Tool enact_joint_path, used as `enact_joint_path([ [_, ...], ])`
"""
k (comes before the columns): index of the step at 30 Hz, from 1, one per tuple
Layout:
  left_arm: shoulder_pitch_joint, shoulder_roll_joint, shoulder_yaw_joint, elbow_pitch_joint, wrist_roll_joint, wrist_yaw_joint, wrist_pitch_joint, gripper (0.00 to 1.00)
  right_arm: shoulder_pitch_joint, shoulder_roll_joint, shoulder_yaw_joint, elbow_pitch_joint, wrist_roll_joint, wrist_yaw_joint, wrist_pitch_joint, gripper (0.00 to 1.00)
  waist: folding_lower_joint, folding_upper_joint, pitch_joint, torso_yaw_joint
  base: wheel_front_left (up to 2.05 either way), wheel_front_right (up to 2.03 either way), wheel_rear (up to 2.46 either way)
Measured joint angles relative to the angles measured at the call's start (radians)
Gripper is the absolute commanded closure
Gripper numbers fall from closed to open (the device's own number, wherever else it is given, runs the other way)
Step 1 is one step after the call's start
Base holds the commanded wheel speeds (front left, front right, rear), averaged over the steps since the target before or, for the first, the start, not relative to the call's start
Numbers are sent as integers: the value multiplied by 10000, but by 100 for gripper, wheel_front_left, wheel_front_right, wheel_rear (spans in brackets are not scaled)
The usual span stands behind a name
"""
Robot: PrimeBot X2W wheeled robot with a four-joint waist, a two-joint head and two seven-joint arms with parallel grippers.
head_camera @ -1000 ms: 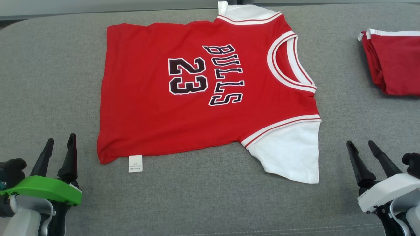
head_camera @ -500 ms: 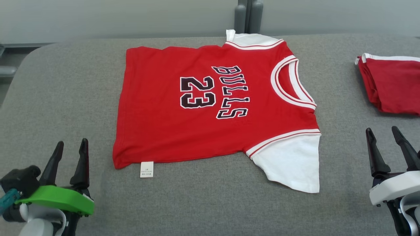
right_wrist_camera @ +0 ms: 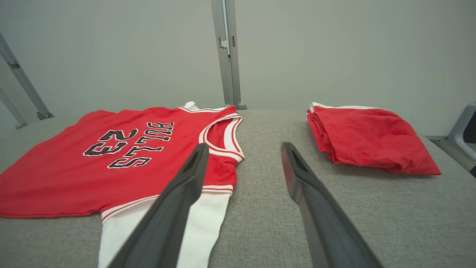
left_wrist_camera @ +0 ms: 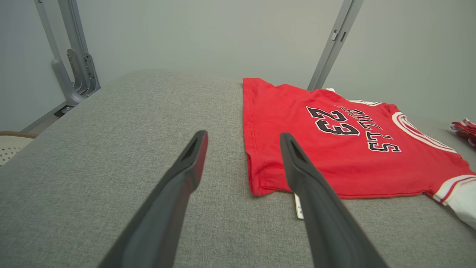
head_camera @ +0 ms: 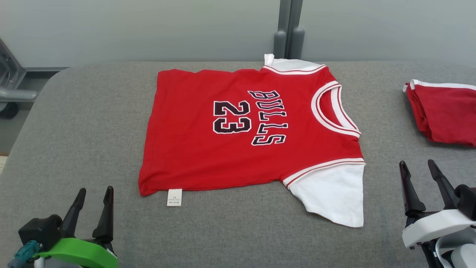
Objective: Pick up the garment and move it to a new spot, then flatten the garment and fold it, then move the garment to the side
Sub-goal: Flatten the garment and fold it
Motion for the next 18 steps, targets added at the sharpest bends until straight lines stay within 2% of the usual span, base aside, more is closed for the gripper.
enact_joint_path([
  [18,91,-199,-42,-123,267,-12,0,0,7,201,-13,105,-326,-10,-2,0,0,0,34,-608,0,0,0],
])
